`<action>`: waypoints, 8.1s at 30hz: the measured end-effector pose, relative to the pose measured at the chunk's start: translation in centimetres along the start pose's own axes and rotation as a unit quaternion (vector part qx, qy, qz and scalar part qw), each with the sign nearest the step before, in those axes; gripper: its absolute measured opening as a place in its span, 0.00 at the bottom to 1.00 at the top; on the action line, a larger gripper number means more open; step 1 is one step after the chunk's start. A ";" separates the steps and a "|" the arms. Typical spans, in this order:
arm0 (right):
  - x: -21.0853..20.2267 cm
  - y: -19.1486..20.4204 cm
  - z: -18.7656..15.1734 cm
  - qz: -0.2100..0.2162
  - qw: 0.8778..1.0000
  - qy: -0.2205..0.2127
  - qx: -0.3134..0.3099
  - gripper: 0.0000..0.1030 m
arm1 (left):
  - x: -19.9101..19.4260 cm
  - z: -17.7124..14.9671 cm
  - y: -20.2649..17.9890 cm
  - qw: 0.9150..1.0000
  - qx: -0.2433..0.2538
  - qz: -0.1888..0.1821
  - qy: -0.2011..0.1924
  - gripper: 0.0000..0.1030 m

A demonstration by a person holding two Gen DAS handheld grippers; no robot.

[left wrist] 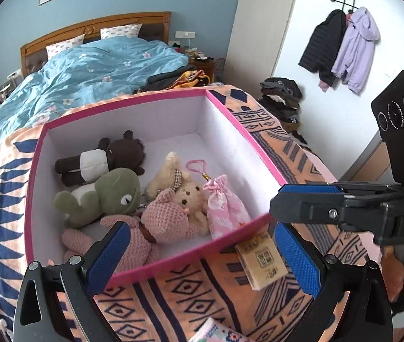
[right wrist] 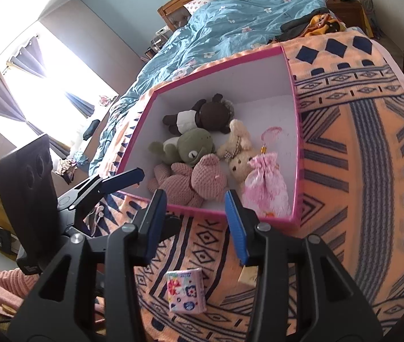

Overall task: Organize objects
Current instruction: 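Withdraw the open right gripper from the box toward the beige printed box, then lower the right gripper onto the beige printed tissue box and close it, then lift the beige tissue box with the right gripper and carry it over the pink box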

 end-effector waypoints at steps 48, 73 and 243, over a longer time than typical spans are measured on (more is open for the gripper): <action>5.6 -4.7 -9.8 -0.034 0.989 0.124 0.068 0.42 | 1.4 -7.7 -1.9 0.996 -0.009 -0.019 0.086 1.00; 6.9 -6.1 -7.5 -0.088 0.987 0.131 0.017 0.37 | 4.8 -9.3 -1.5 0.987 -0.047 -0.056 0.143 0.83; 0.7 -1.5 3.7 -0.036 0.999 0.001 -0.026 0.37 | 1.1 3.2 -1.1 0.998 -0.008 -0.047 0.034 0.46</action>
Point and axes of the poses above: each gripper's, at about its wrist camera, not at the fingertips, and x roughly the way its jaws point, y to its left, z to its top, the point moved 3 cm from there along x, roughly the way its jaws point, and after that the axes turned 1 degree about -x, right-handed, at the moved point
